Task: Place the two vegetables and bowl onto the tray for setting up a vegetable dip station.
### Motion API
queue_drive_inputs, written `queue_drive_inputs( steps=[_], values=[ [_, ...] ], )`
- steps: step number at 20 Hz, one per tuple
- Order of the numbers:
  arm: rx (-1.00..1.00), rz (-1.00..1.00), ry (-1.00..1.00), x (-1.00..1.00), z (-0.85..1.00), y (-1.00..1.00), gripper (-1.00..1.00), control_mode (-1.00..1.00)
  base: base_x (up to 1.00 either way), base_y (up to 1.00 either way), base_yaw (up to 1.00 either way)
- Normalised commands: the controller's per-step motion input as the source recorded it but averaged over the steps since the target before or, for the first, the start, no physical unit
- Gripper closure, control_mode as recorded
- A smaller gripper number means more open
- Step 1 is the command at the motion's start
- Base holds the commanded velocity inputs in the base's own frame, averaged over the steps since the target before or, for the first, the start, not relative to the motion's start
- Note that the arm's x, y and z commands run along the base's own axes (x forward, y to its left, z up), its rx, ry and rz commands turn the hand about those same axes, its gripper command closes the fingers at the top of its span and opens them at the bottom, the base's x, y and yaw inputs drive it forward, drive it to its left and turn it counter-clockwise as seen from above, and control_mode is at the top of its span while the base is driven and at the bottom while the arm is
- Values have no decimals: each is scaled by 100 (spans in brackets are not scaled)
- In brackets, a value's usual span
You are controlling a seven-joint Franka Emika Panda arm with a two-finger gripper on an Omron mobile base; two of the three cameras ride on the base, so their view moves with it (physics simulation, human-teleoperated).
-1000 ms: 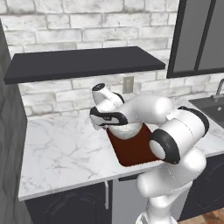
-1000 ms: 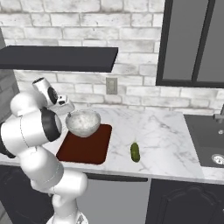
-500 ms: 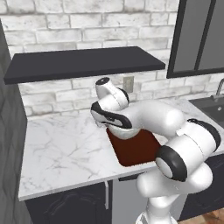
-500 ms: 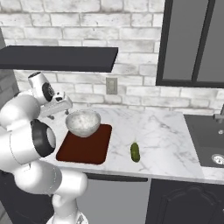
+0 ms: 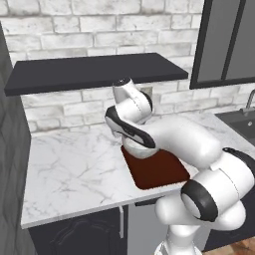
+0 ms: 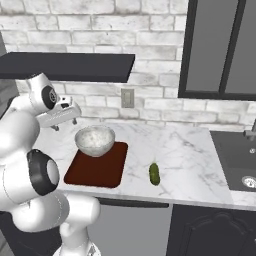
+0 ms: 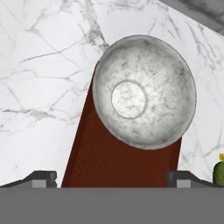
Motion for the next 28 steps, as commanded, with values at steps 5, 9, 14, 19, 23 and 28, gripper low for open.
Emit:
queue_drive_inputs(
  steps=[5,9,14,19,23,28],
  values=[
    [2,-1,0,-34,37,-19,-100,-100,0,0,0],
    [2,-2,0,-40,25,-27,-100,-100,0,0,0],
    [0,0,1,-34,17,-39,-100,-100,0,0,0],
    [0,0,4,-28,12,-47,-100,-100,0,0,0],
    [1,0,1,-28,6,-50,-100,-100,0,0,0],
    [2,0,2,-20,4,-50,-100,-100,0,0,0]
  ],
)
